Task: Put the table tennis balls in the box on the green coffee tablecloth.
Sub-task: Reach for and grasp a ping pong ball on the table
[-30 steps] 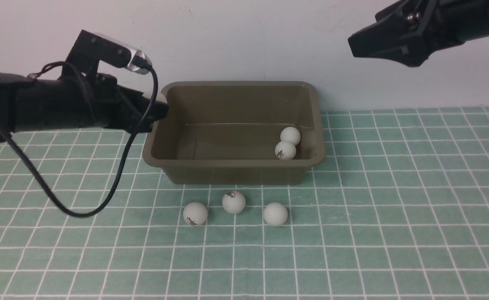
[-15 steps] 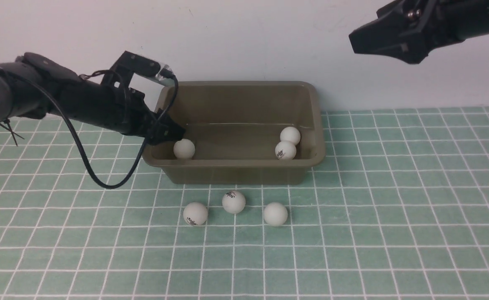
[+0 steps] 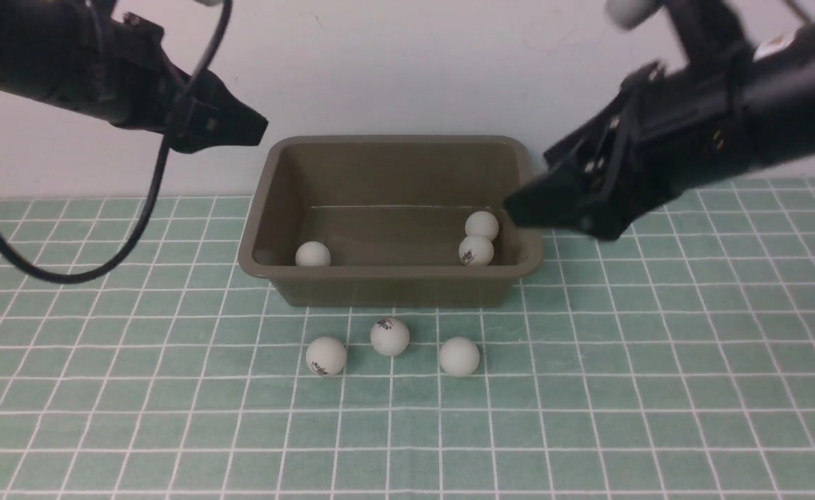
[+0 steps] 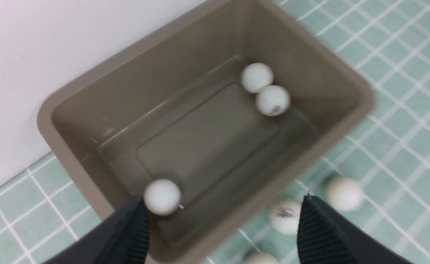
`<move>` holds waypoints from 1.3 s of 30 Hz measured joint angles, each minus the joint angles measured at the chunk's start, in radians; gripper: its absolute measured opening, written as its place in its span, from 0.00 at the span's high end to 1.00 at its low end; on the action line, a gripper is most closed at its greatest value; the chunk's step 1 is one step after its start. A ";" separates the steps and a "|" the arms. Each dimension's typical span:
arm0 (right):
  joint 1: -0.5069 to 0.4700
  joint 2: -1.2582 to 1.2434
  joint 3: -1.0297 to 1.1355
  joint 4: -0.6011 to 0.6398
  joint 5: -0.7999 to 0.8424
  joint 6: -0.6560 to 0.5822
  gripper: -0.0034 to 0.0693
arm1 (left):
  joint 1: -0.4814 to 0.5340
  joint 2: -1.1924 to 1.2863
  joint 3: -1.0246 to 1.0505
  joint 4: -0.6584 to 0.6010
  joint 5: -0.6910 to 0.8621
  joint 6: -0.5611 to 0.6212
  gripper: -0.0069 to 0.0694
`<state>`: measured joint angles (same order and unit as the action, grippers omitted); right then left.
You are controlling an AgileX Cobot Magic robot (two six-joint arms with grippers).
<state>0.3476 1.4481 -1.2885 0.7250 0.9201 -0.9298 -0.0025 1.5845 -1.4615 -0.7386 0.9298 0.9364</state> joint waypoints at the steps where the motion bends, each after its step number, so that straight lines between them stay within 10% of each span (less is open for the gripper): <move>1: 0.010 0.000 0.009 -0.001 -0.008 0.001 0.30 | 0.000 -0.006 0.000 0.005 0.005 -0.003 0.27; 11: 0.113 0.043 0.350 0.112 -0.403 0.094 0.30 | 0.000 -0.250 0.000 0.124 0.158 -0.200 0.27; 39: 0.166 0.482 0.141 0.167 -0.454 0.047 0.27 | 0.000 -0.331 0.000 0.186 0.322 -0.276 0.35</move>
<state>0.5136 1.9306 -1.1477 0.8915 0.4665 -0.8831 -0.0025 1.2537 -1.4615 -0.5530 1.2519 0.6600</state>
